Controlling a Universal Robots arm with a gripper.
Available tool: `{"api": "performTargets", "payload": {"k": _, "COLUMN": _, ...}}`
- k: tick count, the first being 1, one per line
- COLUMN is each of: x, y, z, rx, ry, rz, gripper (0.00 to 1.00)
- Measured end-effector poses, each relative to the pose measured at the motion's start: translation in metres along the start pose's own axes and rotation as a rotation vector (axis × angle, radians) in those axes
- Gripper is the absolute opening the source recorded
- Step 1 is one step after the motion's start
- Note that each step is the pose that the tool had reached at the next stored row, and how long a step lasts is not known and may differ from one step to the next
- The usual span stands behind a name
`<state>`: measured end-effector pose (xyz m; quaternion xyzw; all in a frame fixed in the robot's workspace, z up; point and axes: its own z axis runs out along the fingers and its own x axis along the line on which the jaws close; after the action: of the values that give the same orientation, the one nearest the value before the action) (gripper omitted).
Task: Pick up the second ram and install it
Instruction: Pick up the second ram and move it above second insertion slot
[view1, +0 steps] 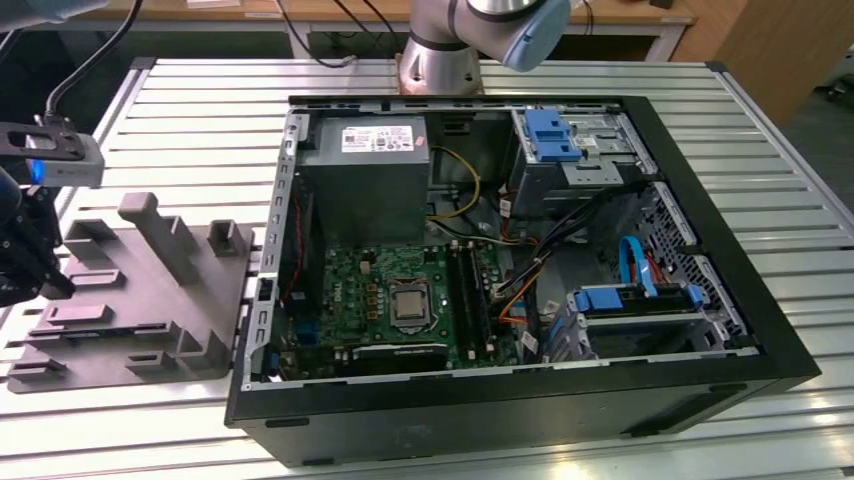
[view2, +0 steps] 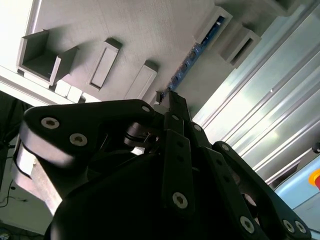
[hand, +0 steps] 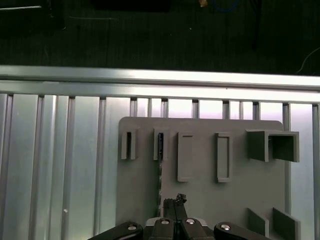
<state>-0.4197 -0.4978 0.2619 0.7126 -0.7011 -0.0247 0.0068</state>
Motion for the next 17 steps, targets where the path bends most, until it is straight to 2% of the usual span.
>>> {"api": "performTargets", "payload": {"k": 17, "x": 0.0084, "y": -0.0006, "z": 0.0163, "rx": 0.0003, "ry": -0.0008, "rz": 0.0, "gripper": 0.1}}
